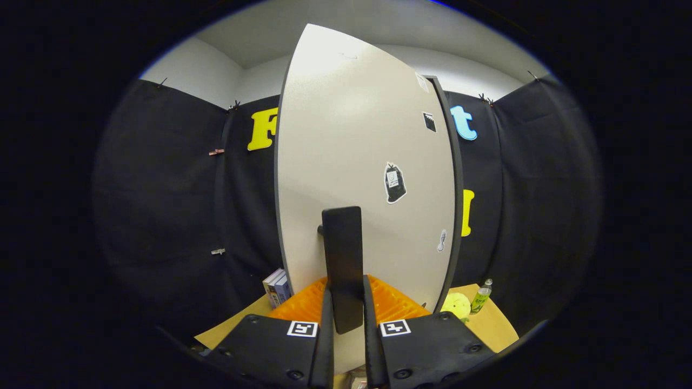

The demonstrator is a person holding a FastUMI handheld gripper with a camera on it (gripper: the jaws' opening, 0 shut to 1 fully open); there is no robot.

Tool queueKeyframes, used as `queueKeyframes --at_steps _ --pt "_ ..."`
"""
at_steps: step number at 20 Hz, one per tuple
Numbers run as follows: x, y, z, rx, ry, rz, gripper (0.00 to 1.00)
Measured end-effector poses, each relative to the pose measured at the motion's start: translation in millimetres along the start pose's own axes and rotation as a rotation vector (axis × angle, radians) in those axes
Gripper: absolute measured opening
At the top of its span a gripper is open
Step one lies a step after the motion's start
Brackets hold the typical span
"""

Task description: Open the shoe cabinet door, grab the shoes and put them into the shoe cabinet, then close the shoe cabinet door.

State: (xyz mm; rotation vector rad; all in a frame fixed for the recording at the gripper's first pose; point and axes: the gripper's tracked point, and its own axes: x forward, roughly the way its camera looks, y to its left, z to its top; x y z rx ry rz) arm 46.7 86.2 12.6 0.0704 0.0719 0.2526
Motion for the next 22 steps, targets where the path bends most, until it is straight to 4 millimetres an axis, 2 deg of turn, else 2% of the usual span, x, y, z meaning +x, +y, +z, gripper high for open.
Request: queueKeyframes --at_steps 13,22 --pt "-39 -58 3 0.065 0.058 -0.013 0.27" --pt "-58 -121 6 0.04 0.042 -0.137 0.24"
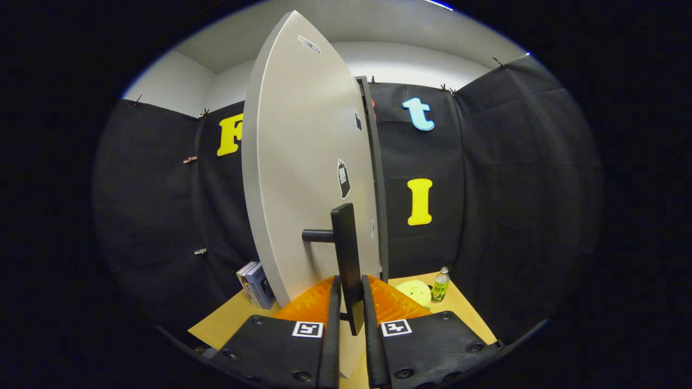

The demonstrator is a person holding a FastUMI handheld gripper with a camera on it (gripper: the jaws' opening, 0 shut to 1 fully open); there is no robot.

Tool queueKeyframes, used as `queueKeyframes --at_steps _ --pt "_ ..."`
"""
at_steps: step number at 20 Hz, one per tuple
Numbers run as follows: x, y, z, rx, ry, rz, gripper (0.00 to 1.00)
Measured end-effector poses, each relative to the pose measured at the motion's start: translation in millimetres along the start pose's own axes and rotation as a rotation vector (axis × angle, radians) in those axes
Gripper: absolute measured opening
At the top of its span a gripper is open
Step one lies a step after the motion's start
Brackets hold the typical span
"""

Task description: Open the shoe cabinet door, grab the shoes and put them into the shoe cabinet, then close the shoe cabinet door.

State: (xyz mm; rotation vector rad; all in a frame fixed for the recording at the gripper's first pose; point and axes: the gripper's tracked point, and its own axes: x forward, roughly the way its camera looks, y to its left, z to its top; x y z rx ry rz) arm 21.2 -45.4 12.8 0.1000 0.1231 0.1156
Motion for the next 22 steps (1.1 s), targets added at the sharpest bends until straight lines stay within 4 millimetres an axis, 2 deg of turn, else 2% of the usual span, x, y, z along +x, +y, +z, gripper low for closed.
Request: queueKeyframes --at_steps 1,5,13,19,22 --pt "1 -6 2 -0.002 -0.002 -0.005 0.21" --pt "-4 -31 3 0.037 0.003 -0.013 0.21" --pt "-7 -60 5 0.062 0.01 -0.028 0.22" --pt "-8 -60 5 0.043 -0.008 -0.033 0.21" --pt "-15 -63 5 0.047 -0.006 -0.058 0.22"
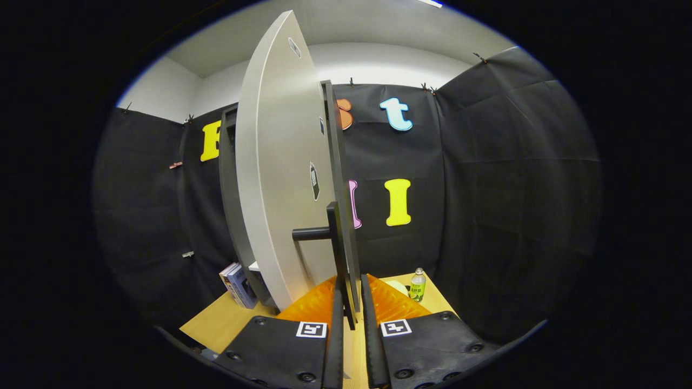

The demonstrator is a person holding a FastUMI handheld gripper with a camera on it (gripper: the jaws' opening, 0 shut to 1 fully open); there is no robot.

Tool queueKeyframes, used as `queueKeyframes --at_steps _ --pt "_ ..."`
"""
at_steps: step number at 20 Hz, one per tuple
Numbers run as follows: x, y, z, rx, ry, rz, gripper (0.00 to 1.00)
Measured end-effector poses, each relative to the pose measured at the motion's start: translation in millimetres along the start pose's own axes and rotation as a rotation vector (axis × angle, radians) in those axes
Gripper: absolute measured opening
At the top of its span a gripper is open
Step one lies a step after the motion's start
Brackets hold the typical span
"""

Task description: Open the shoe cabinet door, grab the shoes and put them into the shoe cabinet, then close the shoe cabinet door.

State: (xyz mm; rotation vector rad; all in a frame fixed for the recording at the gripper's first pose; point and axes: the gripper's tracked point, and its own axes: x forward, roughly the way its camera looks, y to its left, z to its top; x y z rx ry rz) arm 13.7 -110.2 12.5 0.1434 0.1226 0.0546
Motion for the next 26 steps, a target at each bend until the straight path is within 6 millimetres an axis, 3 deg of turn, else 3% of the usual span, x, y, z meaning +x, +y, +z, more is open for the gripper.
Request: queueKeyframes --at_steps 4,7,12,13,17,19,22,26 --pt "-15 -4 -2 0.009 -0.006 -0.041 0.31" --pt "-33 -3 -14 -0.003 0.018 -0.078 0.38" --pt "-62 27 -41 -0.027 0.076 -0.067 0.49" --pt "-66 36 -49 -0.032 0.096 -0.059 0.59" --pt "-64 73 -95 -0.019 0.204 -0.043 0.89" --pt "-58 103 -127 0.028 0.276 -0.005 0.96" --pt "-44 139 -181 0.038 0.391 0.059 0.98" --pt "-23 162 -248 0.022 0.493 0.093 0.99"
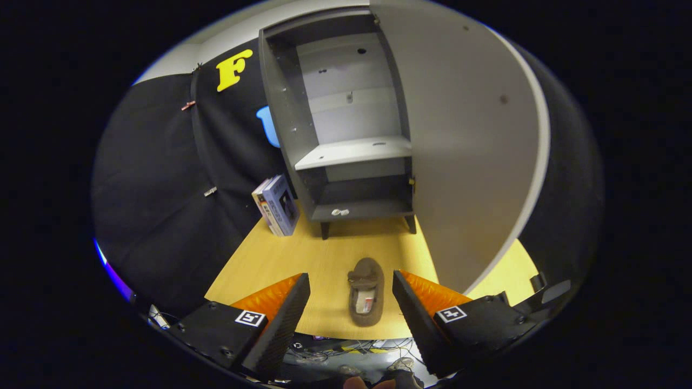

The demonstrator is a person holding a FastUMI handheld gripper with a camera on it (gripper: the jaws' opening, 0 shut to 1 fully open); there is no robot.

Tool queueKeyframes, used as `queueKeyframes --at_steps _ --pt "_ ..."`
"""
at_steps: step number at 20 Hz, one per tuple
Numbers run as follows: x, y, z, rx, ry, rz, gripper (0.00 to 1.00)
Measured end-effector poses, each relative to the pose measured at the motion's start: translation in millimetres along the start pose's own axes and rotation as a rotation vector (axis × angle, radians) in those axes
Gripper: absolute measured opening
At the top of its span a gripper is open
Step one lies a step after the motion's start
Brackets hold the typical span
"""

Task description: Open the shoe cabinet door, grab the shoes and put them into the shoe cabinet, then close the shoe cabinet door.

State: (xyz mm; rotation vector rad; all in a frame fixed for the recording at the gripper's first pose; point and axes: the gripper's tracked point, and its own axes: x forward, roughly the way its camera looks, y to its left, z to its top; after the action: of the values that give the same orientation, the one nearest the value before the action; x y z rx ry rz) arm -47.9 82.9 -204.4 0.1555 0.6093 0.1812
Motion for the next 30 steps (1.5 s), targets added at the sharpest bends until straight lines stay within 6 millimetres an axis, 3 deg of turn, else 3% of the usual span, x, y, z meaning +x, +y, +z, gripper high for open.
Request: queueKeyframes --at_steps 4,8,14,19,23,25,27,29,30 --pt "53 10 -49 0.011 0.1 0.015 0.99" --pt "97 4 -92 0.0 0.16 -0.001 0.99" --pt "167 0 -137 0.029 0.217 -0.028 0.99" --pt "220 -10 -152 0.03 0.191 -0.058 0.97" --pt "254 -30 -149 -0.003 0.126 -0.163 0.75" --pt "257 -42 -145 -0.012 0.097 -0.222 0.52" --pt "257 -36 -144 0.007 0.09 -0.201 0.29" --pt "252 -36 -140 0.01 0.09 -0.199 0.12" --pt "252 -36 -136 0.015 0.096 -0.192 0.12"
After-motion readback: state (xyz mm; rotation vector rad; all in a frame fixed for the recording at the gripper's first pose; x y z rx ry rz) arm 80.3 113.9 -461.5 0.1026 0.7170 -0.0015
